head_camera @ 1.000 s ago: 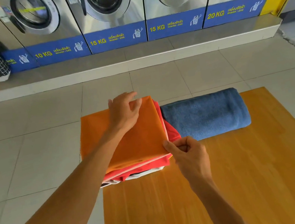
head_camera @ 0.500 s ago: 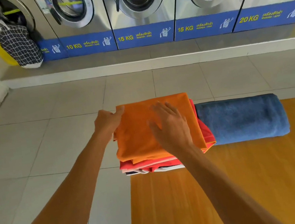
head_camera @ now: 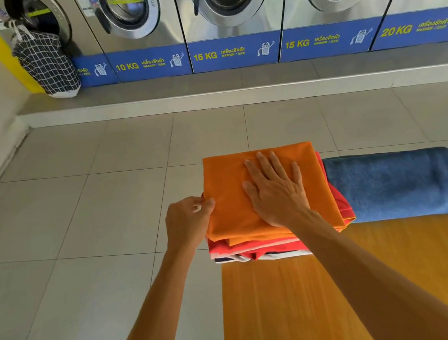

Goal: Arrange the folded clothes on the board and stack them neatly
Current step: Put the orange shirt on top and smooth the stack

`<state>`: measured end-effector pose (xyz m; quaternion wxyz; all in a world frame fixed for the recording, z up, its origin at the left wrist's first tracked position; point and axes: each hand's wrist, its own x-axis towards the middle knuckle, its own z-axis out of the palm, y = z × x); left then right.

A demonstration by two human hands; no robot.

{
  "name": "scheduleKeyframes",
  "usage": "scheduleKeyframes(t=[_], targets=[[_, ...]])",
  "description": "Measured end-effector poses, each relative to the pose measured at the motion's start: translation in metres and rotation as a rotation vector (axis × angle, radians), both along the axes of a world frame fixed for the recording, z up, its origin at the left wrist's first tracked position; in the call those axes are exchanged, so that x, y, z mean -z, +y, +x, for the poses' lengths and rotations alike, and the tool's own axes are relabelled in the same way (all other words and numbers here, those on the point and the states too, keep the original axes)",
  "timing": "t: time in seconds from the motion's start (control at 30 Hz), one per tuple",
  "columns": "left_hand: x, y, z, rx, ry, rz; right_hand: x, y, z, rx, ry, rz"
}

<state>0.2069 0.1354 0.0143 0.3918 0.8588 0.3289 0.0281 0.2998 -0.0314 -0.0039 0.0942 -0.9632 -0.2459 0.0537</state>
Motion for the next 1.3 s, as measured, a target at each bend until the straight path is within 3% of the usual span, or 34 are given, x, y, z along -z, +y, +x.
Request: scheduleKeyframes(t=[0.23, 0.5, 0.87, 1.03, 1.17, 1.3], targets=[[-0.010, 0.000, 0.007, -0.056, -0.099, -0.179, 0.002, 0.002, -0.001, 0.022, -0.018, 0.003], [-0.009, -0.003, 0.007, -0.092, -0.149, -0.149, 0.001, 0.000, -0.001, 0.018, -0.003, 0.013], [0.001, 0.005, 0.015, -0.235, -0.072, -0.793, 0.001, 0.000, 0.001, 0.019, 0.006, 0.020], [0.010, 0.004, 0.008, -0.306, -0.003, -0.779, 0.001, -0.001, 0.001, 0.010, 0.009, 0.019], [0.008, 0.007, 0.002, -0.318, -0.051, -0.739, -0.002, -0.003, 0.002, 0.000, 0.031, 0.013], [0.004, 0.005, -0.004, -0.092, -0.019, -0.547, -0.002, -0.001, 0.002, 0.001, 0.027, 0.016]])
